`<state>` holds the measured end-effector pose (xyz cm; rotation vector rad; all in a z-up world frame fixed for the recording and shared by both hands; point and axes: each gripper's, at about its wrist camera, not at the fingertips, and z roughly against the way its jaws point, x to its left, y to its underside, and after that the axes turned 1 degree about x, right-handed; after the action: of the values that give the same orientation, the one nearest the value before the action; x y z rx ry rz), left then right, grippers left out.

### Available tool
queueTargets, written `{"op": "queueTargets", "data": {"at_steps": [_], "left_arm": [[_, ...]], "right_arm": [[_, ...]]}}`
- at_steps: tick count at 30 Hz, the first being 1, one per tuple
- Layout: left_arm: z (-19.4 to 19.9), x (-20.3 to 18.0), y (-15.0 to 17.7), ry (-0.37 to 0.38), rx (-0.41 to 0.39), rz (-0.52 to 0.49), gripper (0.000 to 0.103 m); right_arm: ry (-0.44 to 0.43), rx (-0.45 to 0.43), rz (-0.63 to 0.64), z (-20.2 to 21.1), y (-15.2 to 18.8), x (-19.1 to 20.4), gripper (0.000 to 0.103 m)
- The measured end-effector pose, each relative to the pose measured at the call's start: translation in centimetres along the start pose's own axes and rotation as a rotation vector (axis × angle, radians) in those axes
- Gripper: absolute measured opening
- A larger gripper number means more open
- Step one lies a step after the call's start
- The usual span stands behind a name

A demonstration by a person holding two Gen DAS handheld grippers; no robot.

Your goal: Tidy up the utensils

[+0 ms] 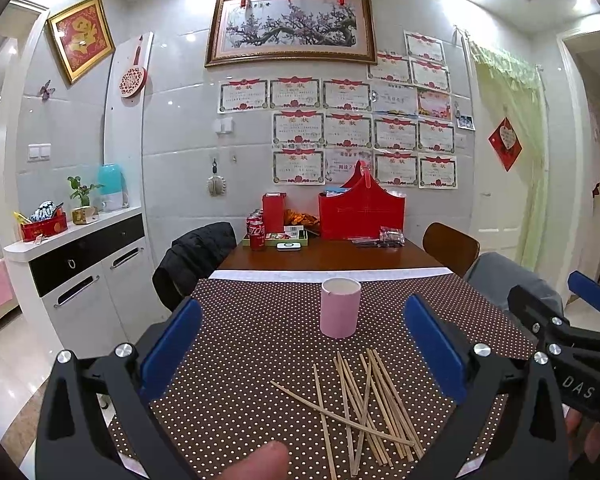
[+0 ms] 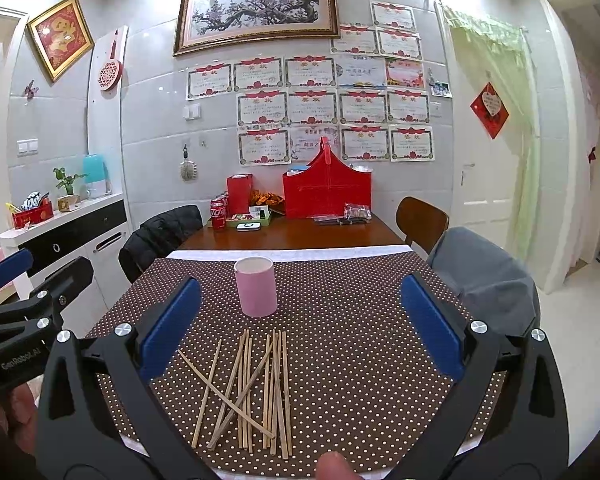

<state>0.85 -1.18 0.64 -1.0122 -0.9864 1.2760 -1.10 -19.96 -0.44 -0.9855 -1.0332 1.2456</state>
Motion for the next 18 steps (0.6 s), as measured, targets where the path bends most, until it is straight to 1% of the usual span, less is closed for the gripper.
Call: {"op": "queueTargets", "data": {"at_steps": [18], "left_arm": [[-0.7, 0.18, 0.27, 0.012, 0.021, 0.014, 0.099]], "right_arm": [[0.001, -0.001, 0.001, 0.04, -0.12, 0.02, 0.098]]}}
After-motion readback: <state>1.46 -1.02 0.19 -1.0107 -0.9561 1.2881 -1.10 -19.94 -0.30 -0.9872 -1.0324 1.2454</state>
